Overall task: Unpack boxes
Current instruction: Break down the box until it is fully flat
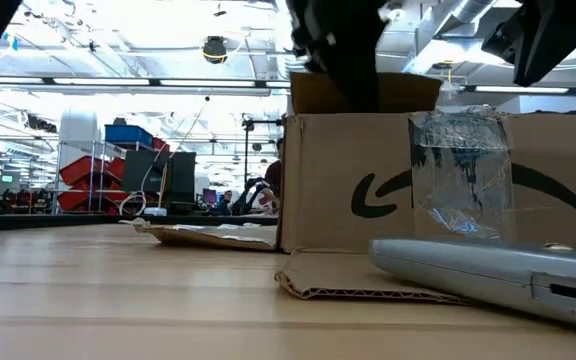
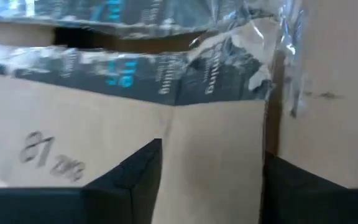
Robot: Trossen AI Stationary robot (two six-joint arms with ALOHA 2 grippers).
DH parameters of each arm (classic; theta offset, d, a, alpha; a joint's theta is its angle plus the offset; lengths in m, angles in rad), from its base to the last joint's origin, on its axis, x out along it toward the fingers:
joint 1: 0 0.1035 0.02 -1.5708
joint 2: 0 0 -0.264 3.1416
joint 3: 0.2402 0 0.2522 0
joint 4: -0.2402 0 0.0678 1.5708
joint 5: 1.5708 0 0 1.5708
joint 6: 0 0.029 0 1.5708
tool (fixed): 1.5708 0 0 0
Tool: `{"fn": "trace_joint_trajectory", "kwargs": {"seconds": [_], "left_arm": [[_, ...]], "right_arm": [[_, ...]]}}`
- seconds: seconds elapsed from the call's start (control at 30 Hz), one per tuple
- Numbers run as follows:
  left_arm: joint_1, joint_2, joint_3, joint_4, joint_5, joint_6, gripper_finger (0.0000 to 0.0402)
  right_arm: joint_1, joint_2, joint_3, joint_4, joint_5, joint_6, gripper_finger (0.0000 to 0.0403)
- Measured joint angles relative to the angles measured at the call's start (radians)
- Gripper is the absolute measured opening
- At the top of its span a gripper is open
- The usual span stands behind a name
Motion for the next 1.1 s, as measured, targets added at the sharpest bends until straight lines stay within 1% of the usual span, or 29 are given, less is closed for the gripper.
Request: {"fn": "trace_joint_trajectory", "kwargs": {"seconds": [0.07, 0.17, 0.2, 0.23, 0.3, 0.43, 0.57, 0.7, 0.83, 0.93, 1.0, 1.1], "left_arm": [[0.000, 0.014, -0.002, -0.009, 0.011, -0.008, 0.0124], [0.000, 0.022, 0.000, -0.002, -0.001, -0.047, 0.0036], [0.000, 0.021, 0.000, -0.001, -0.002, -0.064, 0.0019], [0.000, 0.020, 0.000, 0.004, -0.003, -0.089, 0.0013], [0.000, 0.015, 0.007, 0.000, -0.008, -0.133, 0.0006], [-0.006, 0.006, 0.027, -0.007, -0.027, -0.200, 0.0001], [-0.013, -0.014, 0.040, -0.005, -0.071, -0.272, 0.0000], [-0.030, -0.034, 0.040, -0.013, -0.142, -0.374, 0.0000], [-0.062, -0.067, 0.040, -0.026, -0.253, -0.471, 0.0000], [-0.092, -0.091, 0.040, -0.034, -0.356, -0.546, 0.0000], [-0.119, -0.102, 0.040, -0.039, -0.446, -0.590, 0.0000], [-0.167, -0.116, 0.041, -0.072, -0.626, -0.684, 0.0000]], "right_arm": [[0.000, 0.000, -0.001, 0.001, 0.000, 0.000, 0.0048], [-0.005, 0.000, -0.001, 0.017, 0.037, 0.000, 0.0048], [-0.010, 0.000, -0.001, 0.028, 0.064, 0.000, 0.0048], [-0.017, 0.000, -0.001, 0.039, 0.095, 0.000, 0.0048], [-0.045, 0.007, -0.001, 0.053, 0.135, 0.000, 0.0048], [-0.101, 0.060, -0.024, 0.072, 0.128, -0.005, 0.0048], [-0.094, 0.100, -0.082, 0.085, 0.104, -0.038, 0.0048], [-0.070, 0.096, -0.122, 0.094, 0.103, -0.051, 0.0048], [-0.067, 0.096, -0.147, 0.095, 0.055, -0.054, 0.0048], [-0.064, 0.096, -0.151, 0.086, 0.050, -0.053, 0.0048], [-0.059, 0.096, -0.151, 0.086, 0.050, -0.048, 0.0048], [-0.060, 0.098, -0.153, 0.075, 0.049, -0.030, 0.0048]]}}
